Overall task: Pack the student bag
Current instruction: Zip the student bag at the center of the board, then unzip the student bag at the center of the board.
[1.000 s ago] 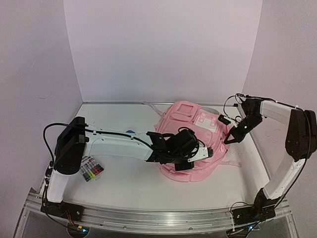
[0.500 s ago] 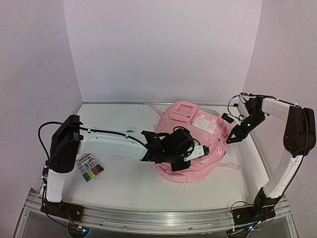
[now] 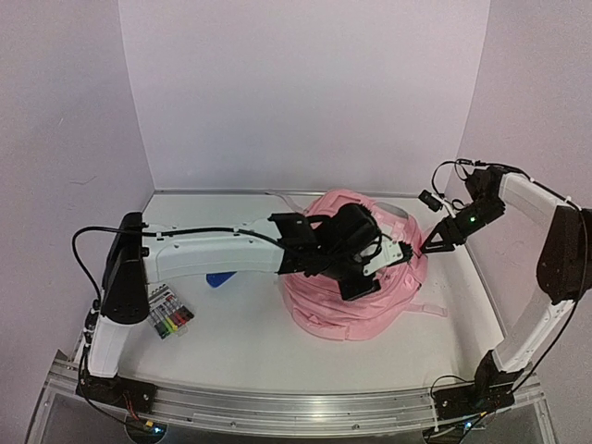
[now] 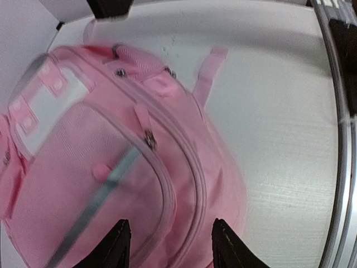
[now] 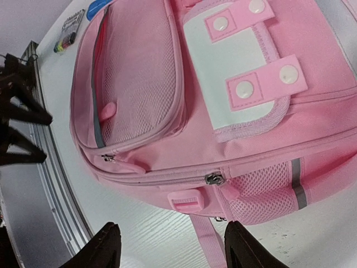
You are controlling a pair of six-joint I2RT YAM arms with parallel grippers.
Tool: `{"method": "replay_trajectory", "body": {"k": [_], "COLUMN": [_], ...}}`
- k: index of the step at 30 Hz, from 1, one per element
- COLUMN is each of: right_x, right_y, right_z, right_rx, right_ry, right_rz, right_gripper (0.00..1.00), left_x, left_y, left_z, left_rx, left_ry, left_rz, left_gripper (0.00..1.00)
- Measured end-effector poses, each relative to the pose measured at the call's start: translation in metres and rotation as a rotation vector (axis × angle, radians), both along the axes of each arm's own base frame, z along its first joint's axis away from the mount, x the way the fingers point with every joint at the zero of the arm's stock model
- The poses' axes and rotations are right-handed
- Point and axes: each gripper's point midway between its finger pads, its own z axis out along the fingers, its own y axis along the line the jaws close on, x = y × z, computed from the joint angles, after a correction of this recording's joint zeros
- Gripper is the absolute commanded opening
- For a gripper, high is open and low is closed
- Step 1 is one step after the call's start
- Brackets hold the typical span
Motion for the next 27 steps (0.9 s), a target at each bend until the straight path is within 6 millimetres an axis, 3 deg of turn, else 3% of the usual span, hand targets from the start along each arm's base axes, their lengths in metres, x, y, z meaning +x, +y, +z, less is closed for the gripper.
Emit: {"method": "replay_trajectory", "body": {"k": [3,5,7,13,17,21,27], "right_x": [0.015,0.023,0.028,0.036,0.032,0.014,-0.009], "right_y": [0.002,0.004,0.005,0.024,0.052,0.068,0.091], "right_z": [-0.002,-0.007,-0.012,-0.017,-0.026,-0.046,-0.065], "right_rx": [0.029,0.046,0.063,0.081,0.066,0.042,0.045], "right_ry": [0.059,0.104,0.15,0.218,0.225,0.275,0.333], "right_rz": [-0.058,-0.098,-0.142,-0.206,-0.167,-0.135,-0.101], "right_gripper": [0.64,0.64,0.64,0.64,0.64,0.64,0.65], "left_x": [0.01,0.016,0.017,0.02,0.028,0.022,0.025], "left_y": [-0.032,-0.049,-0.052,-0.042,-0.027,0.02,0.08], "left_z": [0.036,0.048,0.041,-0.007,-0.031,-0.06,-0.052], "left_rx": [-0.072,-0.113,-0.1,0.025,0.07,0.132,0.005], "left_ry": [-0.026,-0.044,-0.041,-0.006,0.047,0.189,0.406], "left_rz": [-0.004,-0.007,-0.008,0.021,0.11,0.277,0.56], "left_gripper": [0.5,0.51,0.5,0.49,0.5,0.5,0.51]}}
